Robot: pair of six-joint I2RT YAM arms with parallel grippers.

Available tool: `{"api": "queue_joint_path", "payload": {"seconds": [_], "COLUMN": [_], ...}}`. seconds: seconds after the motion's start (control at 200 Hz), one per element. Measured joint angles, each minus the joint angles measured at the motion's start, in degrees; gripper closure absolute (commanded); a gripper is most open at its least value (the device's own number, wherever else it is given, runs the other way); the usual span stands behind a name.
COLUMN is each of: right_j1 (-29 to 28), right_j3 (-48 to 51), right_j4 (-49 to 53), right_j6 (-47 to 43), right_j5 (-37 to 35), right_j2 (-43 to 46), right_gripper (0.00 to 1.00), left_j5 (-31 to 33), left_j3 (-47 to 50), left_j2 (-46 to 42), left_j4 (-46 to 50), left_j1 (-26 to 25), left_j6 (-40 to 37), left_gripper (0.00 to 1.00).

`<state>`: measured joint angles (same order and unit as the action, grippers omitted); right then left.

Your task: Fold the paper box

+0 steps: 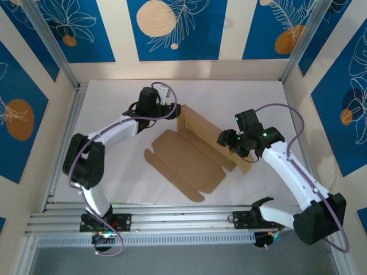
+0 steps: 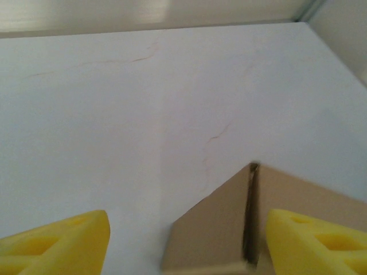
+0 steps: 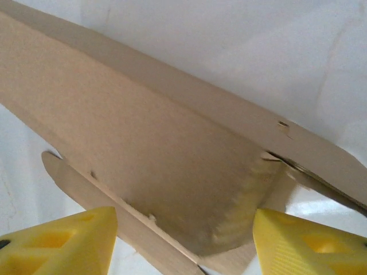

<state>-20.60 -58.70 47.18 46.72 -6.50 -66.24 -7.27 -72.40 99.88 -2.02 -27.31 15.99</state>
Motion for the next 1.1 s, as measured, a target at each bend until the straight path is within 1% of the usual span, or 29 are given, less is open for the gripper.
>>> {"api": "queue_joint_path", "payload": {"seconds": [0.115, 0.2, 0.27, 0.355, 0.445, 0.535, 0.66, 0.805, 1.03, 1.1], "right_j1": [1.9, 2.84, 3.65, 4.33, 4.76, 5.11, 6.08, 7.3, 8.39, 8.81], "right_j3": [0.44, 0.48, 0.48, 0.48, 0.39, -0.44, -1.2, -1.2, -1.31, -1.31], "right_j4": [-6.4, -11.58, -15.74, -20.15, -23.52, -25.4, -27.63, -29.77, -30.38, -30.56], "right_j6": [-3.45, -5.9, -7.21, -8.33, -9.01, -9.22, -8.83, -7.72, -6.34, -5.92], "right_j5": [4.37, 7.93, 11.21, 14.84, 17.94, 19.96, 21.86, 23.56, 25.57, 26.18], "right_j2": [-2.4, -4.31, -6.38, -9.38, -12.24, -14.69, -15.87, -15.87, -15.87, -15.87], "right_gripper": [0.37, 0.38, 0.38, 0.38, 0.39, 0.39, 0.4, 0.41, 0.43, 0.44], "left_j5": [6.38, 8.87, 10.08, 10.71, 12.5, 15.37, 18.8, 20.46, 21.33, 21.55], "left_j3": [6.47, 10.36, 12.39, 14.14, 15.15, 15.15, 16.15, 17.09, 17.07, 17.07], "left_j2": [-9.53, -16.26, -19.45, -20.31, -19.1, -16.81, -13.7, -9.29, -2.43, -0.94], "left_j4": [-0.22, -1.99, -4.31, -7.61, -8.61, -8.85, -12.0, -17.31, -25.86, -27.5], "left_j1": [-0.11, -0.87, -2.32, -4.66, -7.82, -10.97, -13.22, -13.33, -13.2, -13.2], "left_j6": [4.68, 9.44, 14.32, 21.4, 31.23, 39.12, 49.29, 57.53, 63.39, 64.11], "left_gripper": [0.29, 0.27, 0.25, 0.19, 0.14, 0.13, 0.16, 0.21, 0.35, 0.42]}}
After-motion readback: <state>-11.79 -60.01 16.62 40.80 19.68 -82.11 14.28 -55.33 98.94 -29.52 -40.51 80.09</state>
